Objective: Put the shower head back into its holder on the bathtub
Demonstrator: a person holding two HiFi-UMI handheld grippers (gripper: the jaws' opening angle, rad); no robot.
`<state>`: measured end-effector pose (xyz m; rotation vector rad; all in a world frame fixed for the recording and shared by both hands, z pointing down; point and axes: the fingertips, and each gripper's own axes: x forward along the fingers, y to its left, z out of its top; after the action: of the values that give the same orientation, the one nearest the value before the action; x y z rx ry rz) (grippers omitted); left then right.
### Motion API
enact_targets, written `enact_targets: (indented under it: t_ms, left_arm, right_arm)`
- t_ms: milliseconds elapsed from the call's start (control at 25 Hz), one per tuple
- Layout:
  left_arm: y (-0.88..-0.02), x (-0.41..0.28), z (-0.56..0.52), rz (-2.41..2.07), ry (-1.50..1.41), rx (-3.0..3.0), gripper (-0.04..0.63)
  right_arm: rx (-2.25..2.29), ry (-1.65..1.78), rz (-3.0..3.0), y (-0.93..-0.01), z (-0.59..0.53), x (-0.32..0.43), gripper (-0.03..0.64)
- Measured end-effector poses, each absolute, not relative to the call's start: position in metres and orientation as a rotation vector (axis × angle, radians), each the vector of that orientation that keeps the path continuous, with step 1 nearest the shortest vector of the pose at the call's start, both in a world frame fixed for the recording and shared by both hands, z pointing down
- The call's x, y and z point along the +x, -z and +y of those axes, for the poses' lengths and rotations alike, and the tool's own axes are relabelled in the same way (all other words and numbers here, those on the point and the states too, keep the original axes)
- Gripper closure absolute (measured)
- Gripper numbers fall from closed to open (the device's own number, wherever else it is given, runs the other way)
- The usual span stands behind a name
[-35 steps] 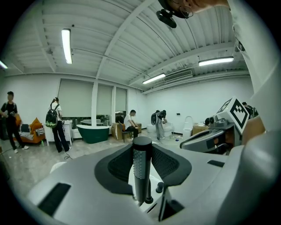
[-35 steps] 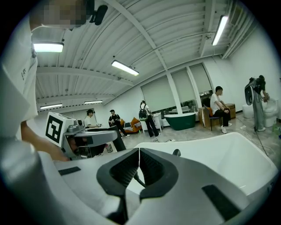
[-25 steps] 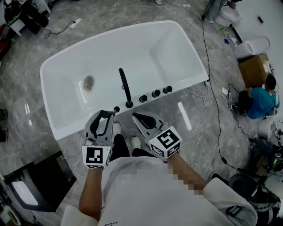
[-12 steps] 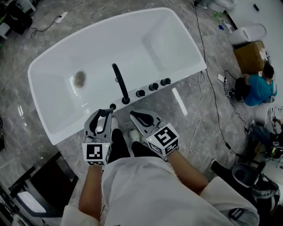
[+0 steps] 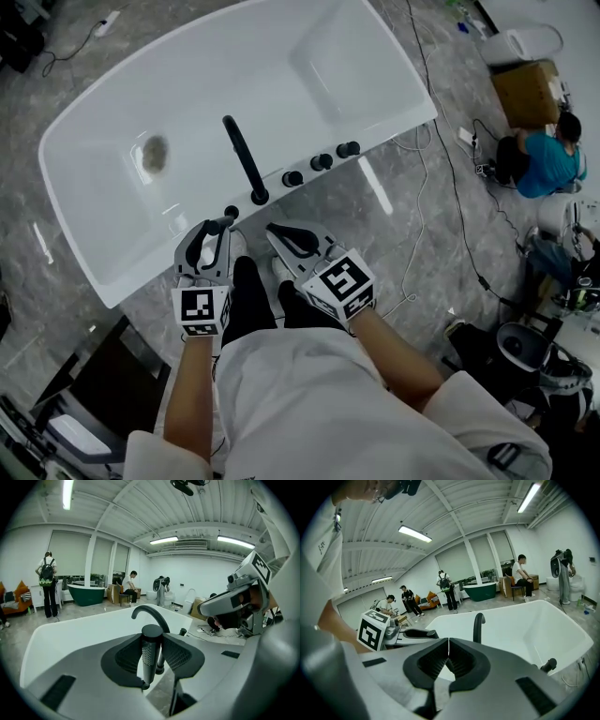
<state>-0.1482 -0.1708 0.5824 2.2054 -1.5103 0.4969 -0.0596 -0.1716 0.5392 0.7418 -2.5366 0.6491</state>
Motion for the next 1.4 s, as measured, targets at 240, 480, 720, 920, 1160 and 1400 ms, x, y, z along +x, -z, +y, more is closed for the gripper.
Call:
enact_targets:
  t_ms: [240, 480, 720, 920, 1160, 1400]
  left_arm:
    - [-0.611, -0.147, -0.174, -1.483, -0.550, 2.174, 0.457]
    - [-0.631, -0.145, -0.177, -1.457, -0.592, 2.170, 0.457]
    - [-0.652, -0.142, -0.180, -1.449, -0.616, 2.166, 0.457]
    - [-0.665, -0.143, -0.177, -1.437, -0.628, 2.159, 0.457]
    - [-0.674, -0.141, -0.179, -1.427, -0.633, 2.155, 0.457]
    - [-0.683, -0.134, -0.178, -1.416, -0.676, 2.172, 0.457]
  right_arm:
    - [0.763, -0.681, -2.507, -0.553, -0.176, -0.053, 0.598]
    - [0.780, -0.707, -2.481, -0.566, -0.177, -0.049, 0.598]
    - [0.793, -0.719, -2.452, -0.577, -0.173, -0.043, 0.598]
    - [0.813, -0.738, -2.431, -0.584, -0.170, -0.036, 0.598]
    - [0.822, -0.754, -2.412, -0.593, -0.170, -0.032, 0.598]
    - [0.846, -0.770, -2.399, -0.594, -0.171, -0.026, 0.598]
